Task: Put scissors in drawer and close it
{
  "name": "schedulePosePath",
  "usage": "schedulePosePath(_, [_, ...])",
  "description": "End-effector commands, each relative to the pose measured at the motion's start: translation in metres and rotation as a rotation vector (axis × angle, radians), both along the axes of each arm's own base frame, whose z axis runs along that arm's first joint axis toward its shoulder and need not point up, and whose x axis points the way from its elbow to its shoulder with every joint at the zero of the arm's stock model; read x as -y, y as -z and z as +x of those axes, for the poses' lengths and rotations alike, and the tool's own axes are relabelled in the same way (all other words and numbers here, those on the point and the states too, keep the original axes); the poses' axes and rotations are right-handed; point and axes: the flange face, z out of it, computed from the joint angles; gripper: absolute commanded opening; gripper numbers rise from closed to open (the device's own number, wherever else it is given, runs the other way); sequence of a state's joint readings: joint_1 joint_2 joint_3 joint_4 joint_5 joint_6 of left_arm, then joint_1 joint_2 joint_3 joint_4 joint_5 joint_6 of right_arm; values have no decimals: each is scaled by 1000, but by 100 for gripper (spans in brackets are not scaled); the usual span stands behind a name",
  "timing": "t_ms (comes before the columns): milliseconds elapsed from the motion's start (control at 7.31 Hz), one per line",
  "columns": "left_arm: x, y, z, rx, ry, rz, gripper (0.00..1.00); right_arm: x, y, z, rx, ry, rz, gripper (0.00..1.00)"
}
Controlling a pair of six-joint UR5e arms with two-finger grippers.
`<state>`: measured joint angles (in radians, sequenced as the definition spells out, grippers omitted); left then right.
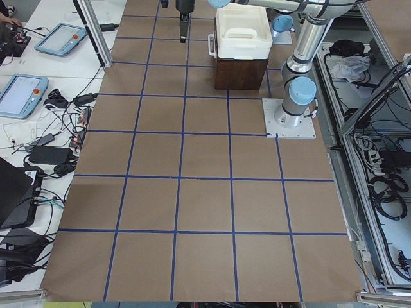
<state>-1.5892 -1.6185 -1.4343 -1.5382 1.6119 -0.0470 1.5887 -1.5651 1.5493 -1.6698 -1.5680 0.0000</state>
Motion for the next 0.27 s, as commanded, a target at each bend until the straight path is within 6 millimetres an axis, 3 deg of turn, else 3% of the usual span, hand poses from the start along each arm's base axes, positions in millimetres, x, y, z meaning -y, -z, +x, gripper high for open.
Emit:
schedulePosePath(0, [0, 2, -1, 0, 1, 3, 100, -1, 0, 0, -1, 0, 0, 100])
schedulePosePath(137, [-1, 1, -2, 0, 2, 2, 100, 0, 1, 0, 0, -1, 1, 100])
